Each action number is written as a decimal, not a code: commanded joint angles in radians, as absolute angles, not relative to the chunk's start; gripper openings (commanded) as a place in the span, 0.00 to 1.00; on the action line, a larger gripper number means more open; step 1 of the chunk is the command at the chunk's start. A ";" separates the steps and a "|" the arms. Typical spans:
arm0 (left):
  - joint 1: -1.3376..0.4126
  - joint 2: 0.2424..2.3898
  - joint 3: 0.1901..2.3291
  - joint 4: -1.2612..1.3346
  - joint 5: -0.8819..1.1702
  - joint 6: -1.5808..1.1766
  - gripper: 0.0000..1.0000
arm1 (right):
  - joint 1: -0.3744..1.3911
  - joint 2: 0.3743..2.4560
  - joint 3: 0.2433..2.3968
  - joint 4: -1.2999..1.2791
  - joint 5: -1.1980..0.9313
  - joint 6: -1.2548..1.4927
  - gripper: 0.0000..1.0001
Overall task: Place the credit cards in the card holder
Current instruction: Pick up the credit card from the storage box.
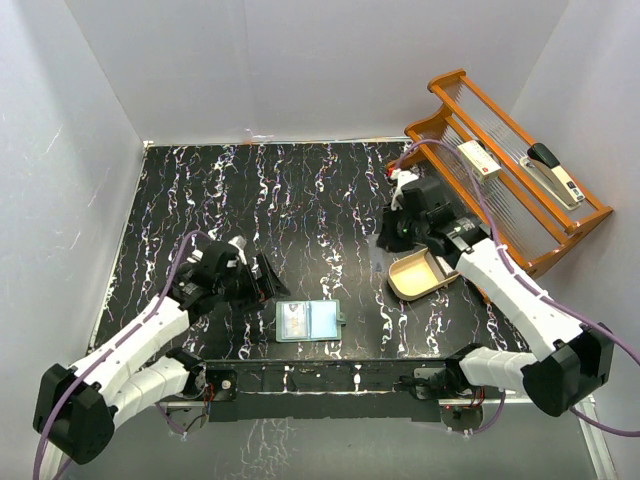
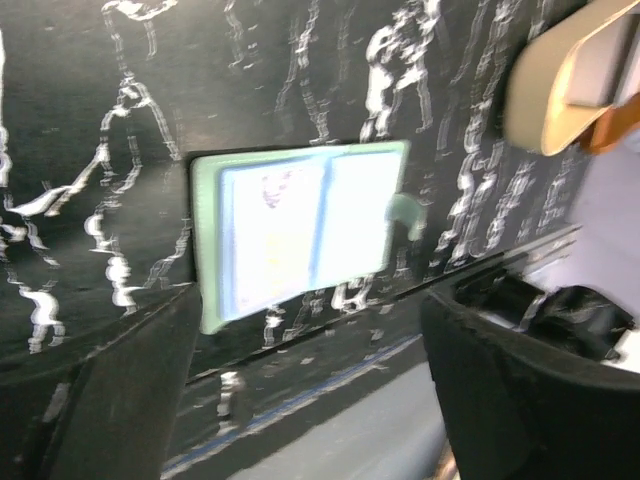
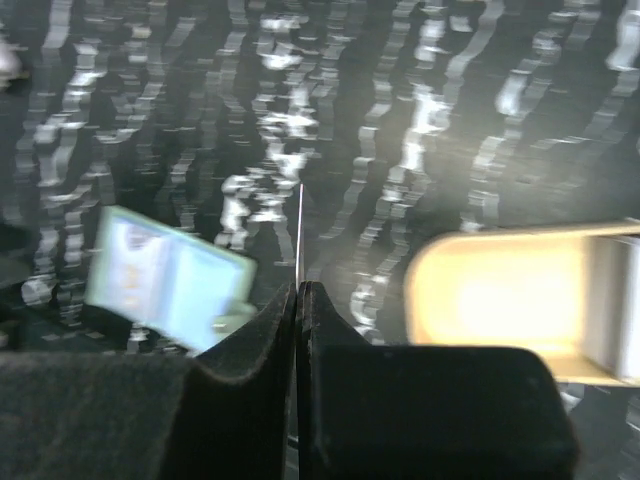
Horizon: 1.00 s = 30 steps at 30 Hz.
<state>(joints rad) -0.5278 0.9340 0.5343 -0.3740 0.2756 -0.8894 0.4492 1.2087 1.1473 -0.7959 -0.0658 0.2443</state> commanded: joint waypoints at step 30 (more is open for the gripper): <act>-0.535 0.766 0.607 -0.036 0.604 -1.152 0.74 | 0.810 1.086 0.893 0.077 -0.368 1.050 0.00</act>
<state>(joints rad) -0.5289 0.7746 0.5926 -0.0917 0.5381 -1.1290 0.8047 1.1469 0.8738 -0.0257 -0.3820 0.9779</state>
